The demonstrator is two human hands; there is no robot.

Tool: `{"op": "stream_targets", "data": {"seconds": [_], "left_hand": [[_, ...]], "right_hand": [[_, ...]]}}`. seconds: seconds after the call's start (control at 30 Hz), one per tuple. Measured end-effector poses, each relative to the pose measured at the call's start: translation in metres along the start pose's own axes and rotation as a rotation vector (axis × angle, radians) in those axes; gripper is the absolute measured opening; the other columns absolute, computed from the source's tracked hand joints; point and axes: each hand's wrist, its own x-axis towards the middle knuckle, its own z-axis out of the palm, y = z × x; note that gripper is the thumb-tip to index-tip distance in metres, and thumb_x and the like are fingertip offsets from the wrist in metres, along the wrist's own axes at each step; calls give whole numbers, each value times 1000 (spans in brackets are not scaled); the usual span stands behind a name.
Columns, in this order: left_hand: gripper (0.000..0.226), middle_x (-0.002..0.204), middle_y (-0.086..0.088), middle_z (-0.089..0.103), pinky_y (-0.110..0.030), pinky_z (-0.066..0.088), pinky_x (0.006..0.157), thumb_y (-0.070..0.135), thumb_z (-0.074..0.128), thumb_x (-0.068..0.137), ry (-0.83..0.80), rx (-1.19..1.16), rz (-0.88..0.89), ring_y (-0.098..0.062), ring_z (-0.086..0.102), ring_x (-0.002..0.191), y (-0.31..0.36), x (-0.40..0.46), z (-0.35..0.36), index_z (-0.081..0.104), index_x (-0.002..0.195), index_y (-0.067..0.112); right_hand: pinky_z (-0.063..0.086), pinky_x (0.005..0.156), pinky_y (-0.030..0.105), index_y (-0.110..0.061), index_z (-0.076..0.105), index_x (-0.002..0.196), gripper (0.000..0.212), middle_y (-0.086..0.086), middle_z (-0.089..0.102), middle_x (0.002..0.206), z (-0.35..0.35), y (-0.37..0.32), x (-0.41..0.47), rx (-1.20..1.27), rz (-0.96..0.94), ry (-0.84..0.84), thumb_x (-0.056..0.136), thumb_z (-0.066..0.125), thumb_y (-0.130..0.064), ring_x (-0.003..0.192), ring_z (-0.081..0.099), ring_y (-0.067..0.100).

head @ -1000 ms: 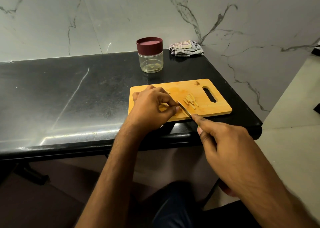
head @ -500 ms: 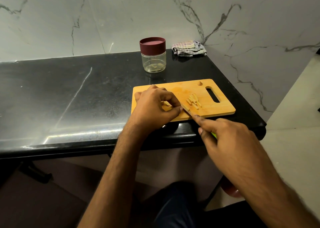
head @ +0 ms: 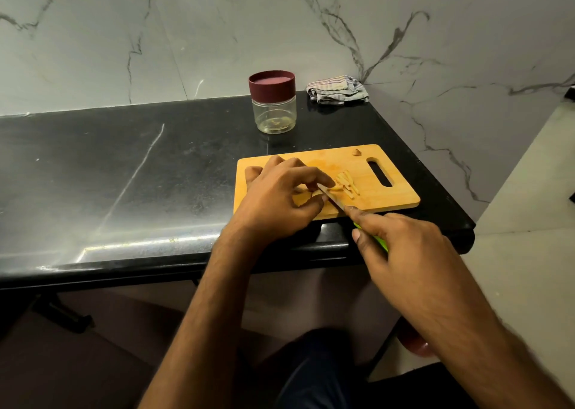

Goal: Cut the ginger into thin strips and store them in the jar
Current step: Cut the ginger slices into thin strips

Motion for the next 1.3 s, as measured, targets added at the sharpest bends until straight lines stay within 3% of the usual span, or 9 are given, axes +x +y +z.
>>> {"op": "stream_targets", "data": {"seconds": [0.07, 0.17, 0.27, 0.5, 0.63, 0.83, 1.0, 1.17, 1.3], "left_hand": [[18, 94, 24, 63, -49, 33, 98, 44, 69, 87, 25, -41, -18, -4, 46, 105, -1, -2, -1, 68, 105, 44], [28, 92, 28, 68, -53, 41, 97, 50, 71, 79, 43, -138, -60, -3, 54, 106, -2, -2, -2, 63, 104, 41], [34, 92, 31, 68, -54, 41, 101, 47, 79, 76, 43, -200, -126, -2, 60, 103, -3, -1, -3, 57, 100, 39], [7, 94, 25, 66, -54, 36, 102, 43, 79, 81, 25, -135, -150, -7, 48, 108, 2, -1, -6, 73, 83, 40], [9, 96, 27, 67, -55, 36, 101, 42, 80, 81, 18, -159, -144, -7, 47, 110, 2, -1, -6, 72, 79, 46], [4, 98, 23, 69, -52, 33, 102, 39, 80, 82, 30, -132, -128, -7, 46, 112, 0, 0, -6, 76, 83, 41], [6, 100, 20, 69, -35, 18, 93, 38, 78, 83, 24, -109, -98, -7, 45, 116, 1, 0, -7, 74, 81, 41], [2, 96, 19, 69, -36, 19, 93, 38, 79, 82, 24, -106, -94, -7, 47, 115, 0, 0, -7, 77, 82, 38], [4, 93, 19, 69, -36, 19, 93, 40, 80, 81, 35, -98, -103, -5, 46, 113, 0, 0, -7, 78, 81, 36]], "right_hand": [[44, 66, 17, -45, 45, 137, 40, -14, 62, 101, -1, 0, 0, 31, 5, 8, 97, 43, -41, 81, 51, 4], [35, 57, 7, -44, 46, 137, 39, -16, 59, 88, -1, -1, 0, 69, 18, -1, 98, 43, -40, 73, 51, 2], [36, 55, 9, -45, 44, 138, 40, -16, 56, 82, -1, -2, 0, 98, 28, -18, 98, 42, -39, 71, 52, 0], [52, 62, 24, -46, 43, 138, 41, -12, 59, 74, -5, -2, -4, 126, 13, -33, 97, 41, -40, 70, 58, 4], [49, 61, 17, -45, 44, 138, 41, -13, 60, 74, -7, -2, -8, 144, -1, -12, 97, 43, -40, 70, 58, 2], [31, 51, 6, -46, 44, 138, 41, -16, 57, 77, -8, -4, -8, 80, 8, -10, 97, 43, -40, 66, 51, -2], [45, 61, 16, -48, 40, 139, 42, -17, 58, 84, -11, -6, -6, 12, 9, -25, 98, 42, -39, 73, 53, 3], [49, 72, 26, -47, 40, 139, 41, -11, 63, 106, -4, -10, 8, -45, 24, -18, 99, 43, -37, 84, 53, 8], [44, 72, 24, -50, 36, 140, 42, -13, 60, 108, -5, -8, 6, -66, 9, -45, 99, 40, -41, 89, 51, 7]]}}
